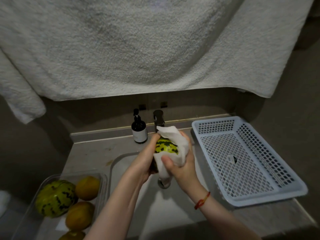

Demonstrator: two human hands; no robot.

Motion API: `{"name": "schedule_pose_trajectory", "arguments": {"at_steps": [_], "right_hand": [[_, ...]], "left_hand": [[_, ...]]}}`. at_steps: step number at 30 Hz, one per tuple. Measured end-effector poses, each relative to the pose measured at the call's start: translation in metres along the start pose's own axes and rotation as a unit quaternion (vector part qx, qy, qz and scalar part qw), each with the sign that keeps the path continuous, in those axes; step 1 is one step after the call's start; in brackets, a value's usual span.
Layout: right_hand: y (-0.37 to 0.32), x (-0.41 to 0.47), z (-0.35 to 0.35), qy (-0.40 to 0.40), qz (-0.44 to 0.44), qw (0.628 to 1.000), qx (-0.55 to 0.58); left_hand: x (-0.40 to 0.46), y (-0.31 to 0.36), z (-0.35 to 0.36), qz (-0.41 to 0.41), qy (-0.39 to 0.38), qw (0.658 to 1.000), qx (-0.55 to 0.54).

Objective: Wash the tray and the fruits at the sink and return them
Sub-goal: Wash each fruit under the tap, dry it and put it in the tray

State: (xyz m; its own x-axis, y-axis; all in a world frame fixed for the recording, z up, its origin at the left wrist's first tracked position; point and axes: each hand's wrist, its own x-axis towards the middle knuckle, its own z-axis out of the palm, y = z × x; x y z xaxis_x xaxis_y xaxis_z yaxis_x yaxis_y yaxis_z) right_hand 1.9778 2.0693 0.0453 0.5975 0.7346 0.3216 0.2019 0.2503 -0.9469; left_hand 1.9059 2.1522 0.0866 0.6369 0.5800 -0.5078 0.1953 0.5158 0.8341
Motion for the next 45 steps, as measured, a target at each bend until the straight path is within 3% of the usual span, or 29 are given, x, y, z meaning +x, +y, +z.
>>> {"name": "schedule_pose_trajectory", "arguments": {"at_steps": [2, 5, 8, 13, 16, 19, 20, 21, 23, 26, 29, 31, 33, 37, 40, 42, 45], "right_hand": [[-0.001, 0.007, -0.002, 0.029, 0.064, 0.995, 0.067], [-0.001, 0.019, -0.003, 0.084, 0.221, 0.954, 0.183], [0.002, 0.029, -0.009, 0.044, 0.336, 0.894, 0.293], [0.006, 0.036, -0.019, -0.071, 0.396, 0.824, 0.399], [0.009, 0.033, -0.024, -0.093, 0.397, 0.811, 0.419], [0.013, 0.025, -0.023, -0.074, 0.399, 0.799, 0.443], [0.014, 0.023, -0.021, -0.054, 0.387, 0.802, 0.451], [0.016, 0.021, -0.018, -0.028, 0.370, 0.808, 0.459], [0.015, 0.019, -0.016, 0.037, 0.319, 0.817, 0.479], [0.011, 0.017, -0.014, 0.084, 0.228, 0.861, 0.447], [0.004, 0.015, -0.006, 0.092, 0.166, 0.919, 0.344], [0.000, 0.017, -0.008, 0.099, 0.146, 0.941, 0.289], [-0.005, 0.023, -0.016, 0.074, 0.186, 0.944, 0.261], [-0.015, 0.031, -0.030, -0.041, 0.359, 0.905, 0.223], [-0.016, 0.030, -0.026, -0.001, 0.366, 0.921, 0.132], [-0.014, 0.026, -0.020, 0.058, 0.282, 0.952, 0.104], [-0.013, 0.013, -0.011, 0.076, 0.057, 0.995, -0.005]], "left_hand": [[0.002, -0.005, 0.001, 0.095, 0.026, 0.995, 0.028], [0.001, -0.009, -0.002, 0.259, 0.054, 0.950, 0.164], [-0.001, -0.014, -0.006, 0.330, 0.019, 0.918, 0.219], [-0.005, -0.006, -0.012, 0.338, -0.038, 0.916, 0.215], [-0.011, 0.006, -0.013, 0.305, -0.105, 0.913, 0.249], [-0.010, 0.018, -0.011, 0.269, -0.043, 0.840, 0.469], [-0.012, 0.018, -0.011, 0.269, -0.001, 0.818, 0.509], [-0.013, 0.016, -0.009, 0.271, 0.034, 0.818, 0.506], [-0.021, 0.008, -0.004, 0.261, 0.065, 0.866, 0.422], [-0.031, -0.003, 0.014, 0.256, 0.017, 0.937, 0.237], [-0.022, -0.007, 0.023, 0.278, 0.069, 0.951, 0.115], [-0.019, -0.006, 0.018, 0.292, 0.049, 0.951, 0.092], [-0.018, -0.007, 0.007, 0.298, 0.000, 0.948, 0.111], [-0.010, -0.007, -0.011, 0.279, -0.084, 0.937, 0.190], [-0.003, -0.011, -0.018, 0.257, -0.111, 0.945, 0.169], [0.001, -0.015, -0.015, 0.232, -0.109, 0.961, 0.105], [0.003, -0.019, -0.004, 0.125, -0.082, 0.985, -0.086]]}}
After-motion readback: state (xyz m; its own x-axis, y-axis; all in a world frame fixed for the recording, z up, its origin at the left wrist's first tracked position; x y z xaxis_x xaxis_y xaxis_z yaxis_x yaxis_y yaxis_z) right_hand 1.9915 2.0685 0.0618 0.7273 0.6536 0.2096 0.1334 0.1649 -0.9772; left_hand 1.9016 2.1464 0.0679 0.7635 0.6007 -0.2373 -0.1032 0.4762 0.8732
